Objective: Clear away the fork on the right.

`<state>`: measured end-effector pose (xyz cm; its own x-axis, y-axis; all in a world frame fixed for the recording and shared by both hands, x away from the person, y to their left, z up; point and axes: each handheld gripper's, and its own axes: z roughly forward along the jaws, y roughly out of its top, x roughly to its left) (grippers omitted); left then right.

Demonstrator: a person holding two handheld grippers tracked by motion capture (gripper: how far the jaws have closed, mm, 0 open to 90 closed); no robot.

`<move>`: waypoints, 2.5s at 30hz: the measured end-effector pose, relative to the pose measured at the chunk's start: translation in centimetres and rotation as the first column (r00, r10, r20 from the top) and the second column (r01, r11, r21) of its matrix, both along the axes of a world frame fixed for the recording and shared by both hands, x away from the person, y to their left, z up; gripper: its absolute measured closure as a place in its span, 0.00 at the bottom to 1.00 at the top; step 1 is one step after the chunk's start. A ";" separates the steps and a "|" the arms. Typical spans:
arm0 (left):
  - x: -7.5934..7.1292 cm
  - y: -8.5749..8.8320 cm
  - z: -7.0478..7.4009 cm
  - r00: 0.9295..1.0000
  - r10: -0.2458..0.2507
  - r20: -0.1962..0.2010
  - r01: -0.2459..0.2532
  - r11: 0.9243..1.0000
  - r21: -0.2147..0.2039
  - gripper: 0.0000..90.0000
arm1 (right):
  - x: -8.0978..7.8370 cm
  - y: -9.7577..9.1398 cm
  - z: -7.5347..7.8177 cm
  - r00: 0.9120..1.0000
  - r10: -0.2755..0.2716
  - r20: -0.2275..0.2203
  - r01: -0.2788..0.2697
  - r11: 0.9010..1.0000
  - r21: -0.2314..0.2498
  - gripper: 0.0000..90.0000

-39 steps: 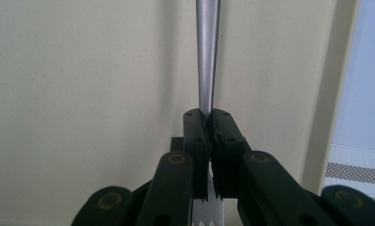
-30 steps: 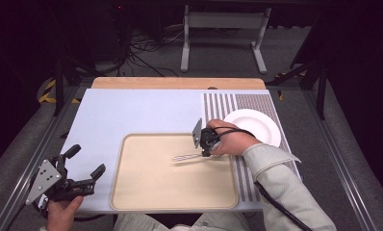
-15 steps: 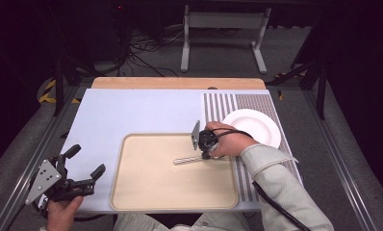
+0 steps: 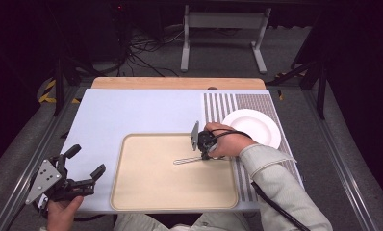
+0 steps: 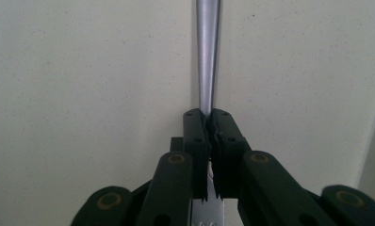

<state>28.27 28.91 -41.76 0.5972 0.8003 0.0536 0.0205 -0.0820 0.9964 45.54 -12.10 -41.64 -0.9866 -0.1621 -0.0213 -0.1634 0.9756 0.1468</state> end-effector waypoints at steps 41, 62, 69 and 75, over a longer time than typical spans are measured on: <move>0.0 0.1 0.0 1.000 -0.001 0.002 0.001 1.000 0.001 0.02 | 0.1 3.8 -0.2 0.993 -0.118 -0.022 0.120 0.971 0.205 1.00; 0.0 0.1 0.0 1.000 -0.002 0.002 0.002 1.000 0.001 0.02 | -0.6 4.0 -0.6 0.994 -0.097 -0.047 0.103 0.982 0.157 1.00; 0.0 0.0 0.0 1.000 0.000 0.004 0.000 1.000 -0.001 0.02 | -1.7 3.8 -0.5 0.996 -0.058 -0.065 0.065 0.991 0.119 1.00; 0.1 0.0 0.0 1.000 0.000 0.002 0.000 1.000 0.001 0.02 | -2.5 3.2 -0.5 0.996 -0.040 -0.086 0.049 0.993 0.105 1.00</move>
<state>28.34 28.90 -41.73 0.5970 0.8003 0.0557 0.0182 -0.0829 0.9964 43.01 -8.85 -42.14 -0.9918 -0.1192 0.0465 -0.1031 0.9596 0.2617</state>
